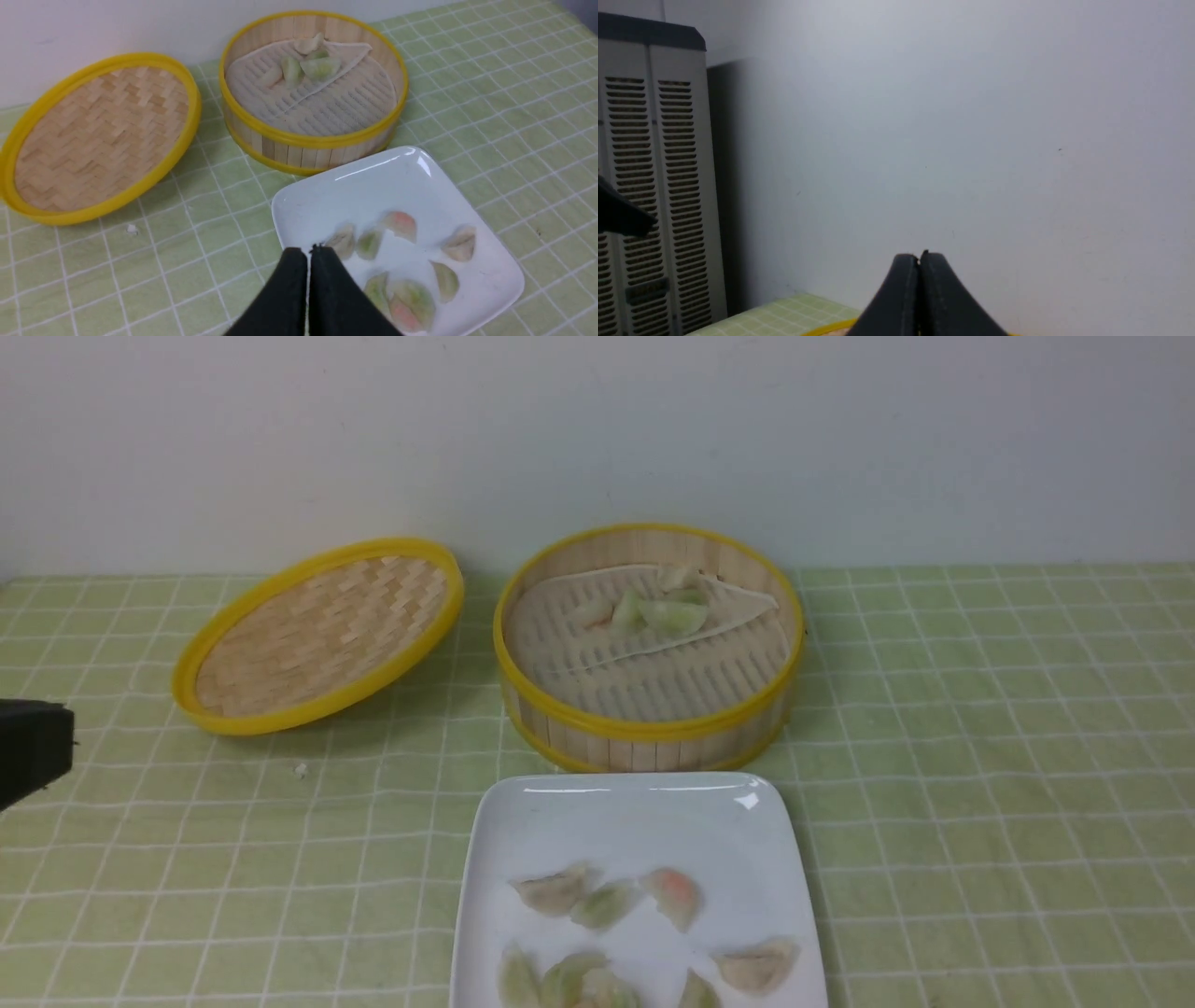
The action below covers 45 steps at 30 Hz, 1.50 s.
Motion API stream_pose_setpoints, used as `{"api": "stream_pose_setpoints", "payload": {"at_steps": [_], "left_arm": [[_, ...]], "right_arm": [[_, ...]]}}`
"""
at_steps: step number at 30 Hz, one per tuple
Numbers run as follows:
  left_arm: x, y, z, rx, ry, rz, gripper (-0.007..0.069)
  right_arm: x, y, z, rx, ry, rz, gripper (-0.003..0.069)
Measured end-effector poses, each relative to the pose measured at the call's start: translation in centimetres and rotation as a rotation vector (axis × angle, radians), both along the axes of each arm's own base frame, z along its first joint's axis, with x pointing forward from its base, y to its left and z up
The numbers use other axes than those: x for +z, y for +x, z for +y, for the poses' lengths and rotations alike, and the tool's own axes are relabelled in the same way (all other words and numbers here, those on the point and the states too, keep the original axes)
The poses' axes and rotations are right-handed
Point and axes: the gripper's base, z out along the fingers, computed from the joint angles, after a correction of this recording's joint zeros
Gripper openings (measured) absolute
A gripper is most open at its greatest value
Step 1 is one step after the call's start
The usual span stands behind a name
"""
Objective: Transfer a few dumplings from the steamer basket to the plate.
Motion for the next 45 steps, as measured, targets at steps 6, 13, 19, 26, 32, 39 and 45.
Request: {"api": "stream_pose_setpoints", "payload": {"at_steps": [6, 13, 19, 26, 32, 39, 45], "left_arm": [[-0.2, -2.2, 0.9, 0.002, -0.04, -0.091, -0.0006], [-0.3, -2.7, 1.1, 0.0, -0.04, -0.086, -0.0006], [-0.8, -2.8, 1.1, -0.005, -0.021, -0.047, -0.0006], [-0.8, -2.8, 1.1, -0.004, -0.016, -0.046, -0.0006], [-1.8, -1.9, 1.4, 0.047, -0.007, -0.16, -0.0006], [-11.0, -1.5, 2.8, 0.273, -0.013, -0.402, -0.0006], [-19.8, -1.7, 3.5, 0.381, 0.022, -0.356, -0.0006]], "right_arm": [[-0.3, 0.1, 0.1, 0.0, -0.016, 0.022, -0.0015], [-0.4, 0.1, 0.1, 0.0, -0.021, 0.027, -0.0015], [-0.4, 0.1, 0.1, 0.0, -0.022, 0.028, -0.0015], [-0.4, 0.1, 0.1, 0.0, -0.022, 0.028, -0.0015], [-0.4, 0.1, 0.1, 0.0, -0.022, 0.028, -0.0015], [-0.4, 0.2, 0.1, 0.0, -0.022, 0.029, -0.0015], [-0.4, 0.2, 0.1, 0.0, -0.023, 0.029, -0.0015]]}}
